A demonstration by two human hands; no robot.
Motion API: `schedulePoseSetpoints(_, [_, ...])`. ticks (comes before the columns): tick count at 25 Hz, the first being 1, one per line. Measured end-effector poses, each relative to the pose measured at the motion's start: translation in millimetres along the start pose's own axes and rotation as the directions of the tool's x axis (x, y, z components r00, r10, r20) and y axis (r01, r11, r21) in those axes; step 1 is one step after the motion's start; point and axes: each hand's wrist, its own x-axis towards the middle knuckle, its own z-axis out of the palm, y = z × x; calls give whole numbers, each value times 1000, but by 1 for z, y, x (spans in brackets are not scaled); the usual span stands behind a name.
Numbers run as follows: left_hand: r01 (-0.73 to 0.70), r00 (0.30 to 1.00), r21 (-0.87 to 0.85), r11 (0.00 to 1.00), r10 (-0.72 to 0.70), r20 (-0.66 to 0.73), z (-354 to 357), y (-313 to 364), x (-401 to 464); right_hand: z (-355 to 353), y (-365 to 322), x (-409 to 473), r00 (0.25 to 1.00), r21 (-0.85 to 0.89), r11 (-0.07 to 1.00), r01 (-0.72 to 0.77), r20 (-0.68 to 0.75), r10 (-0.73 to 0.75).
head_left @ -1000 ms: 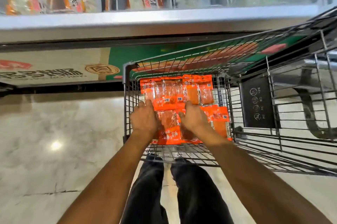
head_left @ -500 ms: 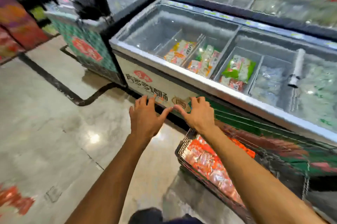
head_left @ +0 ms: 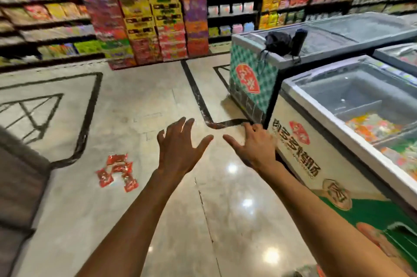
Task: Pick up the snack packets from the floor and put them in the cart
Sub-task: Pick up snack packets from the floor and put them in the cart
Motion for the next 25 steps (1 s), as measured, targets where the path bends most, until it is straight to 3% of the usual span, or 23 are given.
schedulePoseSetpoints(7, [290,955,-3,957,-289,-67,-41,-233,-2,94,-203,32,956,32,973,229,179,-231])
schedulePoseSetpoints(13, [472,877,-56,880,-475,-70,-30,-356,25,184,-321,91,895,110,925,365,231,-381])
schedulePoseSetpoints(19, [614,789,28,788,-613,-35,-10,-478,106,272,-441,190,830,231,862,451,247,-500])
schedulePoseSetpoints(25, [695,719,49,718,-694,-40,6,-571,164,326,-549,269,707,321,786,529,346,-617])
